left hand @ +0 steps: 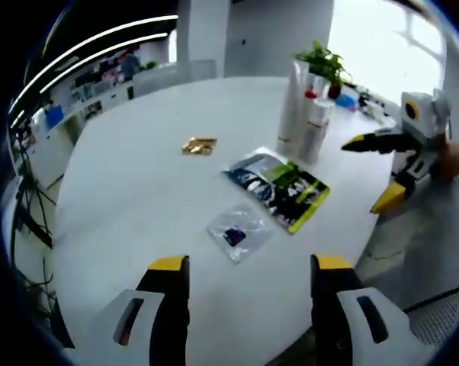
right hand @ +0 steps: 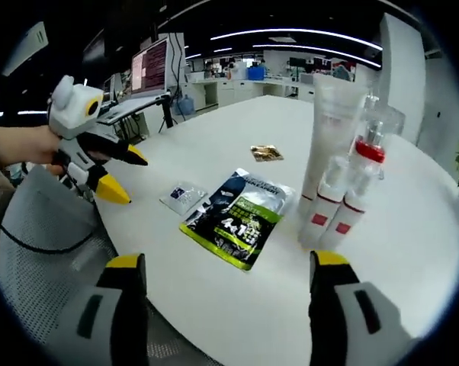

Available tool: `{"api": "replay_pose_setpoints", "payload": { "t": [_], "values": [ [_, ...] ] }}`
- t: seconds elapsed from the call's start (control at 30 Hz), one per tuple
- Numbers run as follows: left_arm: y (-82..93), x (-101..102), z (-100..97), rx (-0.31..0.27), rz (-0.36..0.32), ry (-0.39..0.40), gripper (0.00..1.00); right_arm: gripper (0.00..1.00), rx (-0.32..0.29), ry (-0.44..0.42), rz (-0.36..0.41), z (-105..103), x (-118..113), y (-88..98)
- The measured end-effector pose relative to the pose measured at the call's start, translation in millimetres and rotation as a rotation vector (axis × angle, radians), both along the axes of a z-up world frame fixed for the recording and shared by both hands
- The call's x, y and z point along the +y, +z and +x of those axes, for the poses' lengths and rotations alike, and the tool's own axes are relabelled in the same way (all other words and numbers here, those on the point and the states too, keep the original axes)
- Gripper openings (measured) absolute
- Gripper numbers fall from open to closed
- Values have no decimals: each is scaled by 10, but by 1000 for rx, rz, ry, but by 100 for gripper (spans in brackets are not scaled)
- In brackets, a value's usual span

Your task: Arrange the skincare products in the storage area until every visible bottle or jar stands upright without overlapping.

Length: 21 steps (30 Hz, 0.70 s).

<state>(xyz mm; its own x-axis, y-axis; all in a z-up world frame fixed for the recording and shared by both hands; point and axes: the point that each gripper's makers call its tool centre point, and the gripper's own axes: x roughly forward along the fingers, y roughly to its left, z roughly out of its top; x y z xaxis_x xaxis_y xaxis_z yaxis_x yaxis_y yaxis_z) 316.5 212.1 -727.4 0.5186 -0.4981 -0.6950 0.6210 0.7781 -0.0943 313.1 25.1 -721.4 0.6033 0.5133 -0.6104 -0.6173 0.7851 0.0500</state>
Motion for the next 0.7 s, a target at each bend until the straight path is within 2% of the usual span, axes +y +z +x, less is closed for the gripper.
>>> {"api": "replay_pose_setpoints", "payload": {
  "t": [0.17,0.27,0.53,0.7],
  "values": [
    [39,21,-77,-1,-10,13,64,93,-5,-32,12,4,-128,76],
    [76,38,-137,-3,-19,19,66,95,0,-85,74,20,-208,176],
    [145,100,-268,3,-35,29,73,99,-33,-121,106,-16,-333,368],
    [196,113,-374,16,-42,35,77,99,-39,-131,111,-71,-377,398]
  ]
}}
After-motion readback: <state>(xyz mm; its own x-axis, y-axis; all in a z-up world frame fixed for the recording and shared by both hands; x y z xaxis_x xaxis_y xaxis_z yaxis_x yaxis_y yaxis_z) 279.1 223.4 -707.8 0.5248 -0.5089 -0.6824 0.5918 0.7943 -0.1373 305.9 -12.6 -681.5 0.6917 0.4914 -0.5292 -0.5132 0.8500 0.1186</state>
